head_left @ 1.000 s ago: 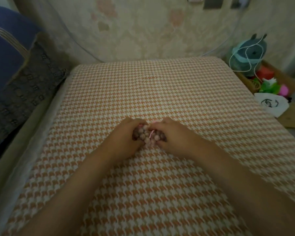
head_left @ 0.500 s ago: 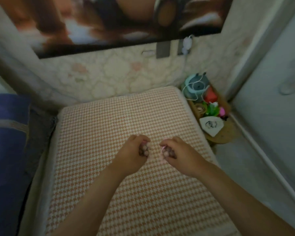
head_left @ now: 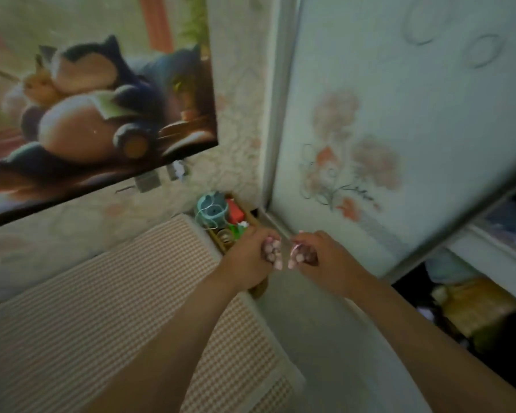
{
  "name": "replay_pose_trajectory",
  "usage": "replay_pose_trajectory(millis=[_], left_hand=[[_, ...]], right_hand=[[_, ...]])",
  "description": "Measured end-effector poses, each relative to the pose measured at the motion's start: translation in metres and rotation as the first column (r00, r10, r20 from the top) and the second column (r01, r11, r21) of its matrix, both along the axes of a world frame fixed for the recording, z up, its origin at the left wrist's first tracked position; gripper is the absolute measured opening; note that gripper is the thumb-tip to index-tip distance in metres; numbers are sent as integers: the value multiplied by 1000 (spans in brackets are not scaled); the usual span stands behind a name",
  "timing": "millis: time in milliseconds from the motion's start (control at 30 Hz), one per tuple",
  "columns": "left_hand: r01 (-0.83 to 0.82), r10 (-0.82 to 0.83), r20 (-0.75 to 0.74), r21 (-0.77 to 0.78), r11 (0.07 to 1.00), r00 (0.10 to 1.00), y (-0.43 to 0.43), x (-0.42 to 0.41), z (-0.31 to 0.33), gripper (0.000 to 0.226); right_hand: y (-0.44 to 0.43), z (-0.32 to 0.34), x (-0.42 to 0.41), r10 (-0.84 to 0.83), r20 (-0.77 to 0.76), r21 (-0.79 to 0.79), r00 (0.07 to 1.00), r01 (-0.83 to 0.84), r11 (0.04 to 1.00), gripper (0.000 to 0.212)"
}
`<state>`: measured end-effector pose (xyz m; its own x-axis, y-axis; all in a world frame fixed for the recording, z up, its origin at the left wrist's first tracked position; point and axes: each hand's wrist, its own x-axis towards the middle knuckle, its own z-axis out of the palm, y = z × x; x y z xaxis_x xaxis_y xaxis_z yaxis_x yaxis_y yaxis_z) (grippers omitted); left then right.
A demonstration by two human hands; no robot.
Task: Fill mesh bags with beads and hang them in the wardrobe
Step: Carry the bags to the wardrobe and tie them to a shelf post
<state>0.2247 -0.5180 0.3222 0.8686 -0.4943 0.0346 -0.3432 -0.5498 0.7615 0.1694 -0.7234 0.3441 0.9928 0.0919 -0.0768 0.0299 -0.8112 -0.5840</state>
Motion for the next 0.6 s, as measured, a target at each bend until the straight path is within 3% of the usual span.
replay_pose_trajectory(millis=[300,400,600], left_hand=[[381,-383,-1,-96,919,924,-201,-30,50,41],[487,-483,76,-54,872,872,-277,-61,64,42],[626,-626,46,22,780,778,-443,-128,70,43]], right_hand=[[-159,75,-114,-390,11,-73,921,390,918,45],[-222,81,-160,-502,50,-73,864,504,861,45],[-361,71,-252,-632,58,-94,773,634,767,49]])
